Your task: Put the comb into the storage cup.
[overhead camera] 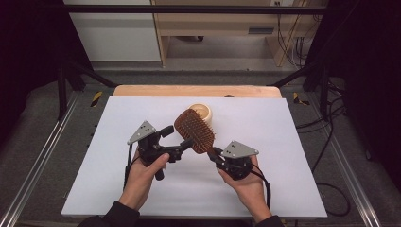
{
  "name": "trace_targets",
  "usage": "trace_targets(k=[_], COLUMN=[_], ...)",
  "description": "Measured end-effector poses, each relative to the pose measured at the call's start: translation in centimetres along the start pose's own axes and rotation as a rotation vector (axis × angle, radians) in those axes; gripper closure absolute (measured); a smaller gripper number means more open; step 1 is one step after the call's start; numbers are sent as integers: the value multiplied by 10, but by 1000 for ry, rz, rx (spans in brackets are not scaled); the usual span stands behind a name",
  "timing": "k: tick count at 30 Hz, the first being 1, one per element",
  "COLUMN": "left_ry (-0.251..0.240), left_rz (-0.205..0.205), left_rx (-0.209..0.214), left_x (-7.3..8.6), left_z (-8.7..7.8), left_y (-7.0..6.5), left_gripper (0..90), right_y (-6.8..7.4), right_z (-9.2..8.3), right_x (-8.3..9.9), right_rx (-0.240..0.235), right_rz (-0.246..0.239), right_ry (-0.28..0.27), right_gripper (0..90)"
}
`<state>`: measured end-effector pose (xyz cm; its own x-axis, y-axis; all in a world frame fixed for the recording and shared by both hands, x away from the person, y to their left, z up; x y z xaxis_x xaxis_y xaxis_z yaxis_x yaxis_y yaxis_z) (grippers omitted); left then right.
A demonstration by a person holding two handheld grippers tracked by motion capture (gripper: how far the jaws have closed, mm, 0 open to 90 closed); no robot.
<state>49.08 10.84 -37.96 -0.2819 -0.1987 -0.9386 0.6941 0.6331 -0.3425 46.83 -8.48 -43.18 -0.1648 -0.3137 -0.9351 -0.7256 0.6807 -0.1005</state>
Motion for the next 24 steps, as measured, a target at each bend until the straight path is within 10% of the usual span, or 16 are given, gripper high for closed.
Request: trace_targets(k=[24], left_ry=[-35], left_rz=[-153], left_rx=[43], left_x=[-6], left_z=[14], left_y=[8], left_gripper=[264], right_y=[9], right_z=[1], right_x=[-2], right_rx=[-7], right_rz=[-25], right_ry=[-10], right_gripper=[730])
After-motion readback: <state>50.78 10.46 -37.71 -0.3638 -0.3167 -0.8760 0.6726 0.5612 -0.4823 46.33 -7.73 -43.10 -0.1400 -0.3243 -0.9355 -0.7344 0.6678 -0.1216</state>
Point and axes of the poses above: each handheld gripper's, and its own axes: z roughly forward along the jaws, x roughly out of its underside, y roughly to its left, the point moved 5 cm from there along z, roughly forward along the jaws, and after that the axes turned 7 degrees about -y, right-handed, at the moved point
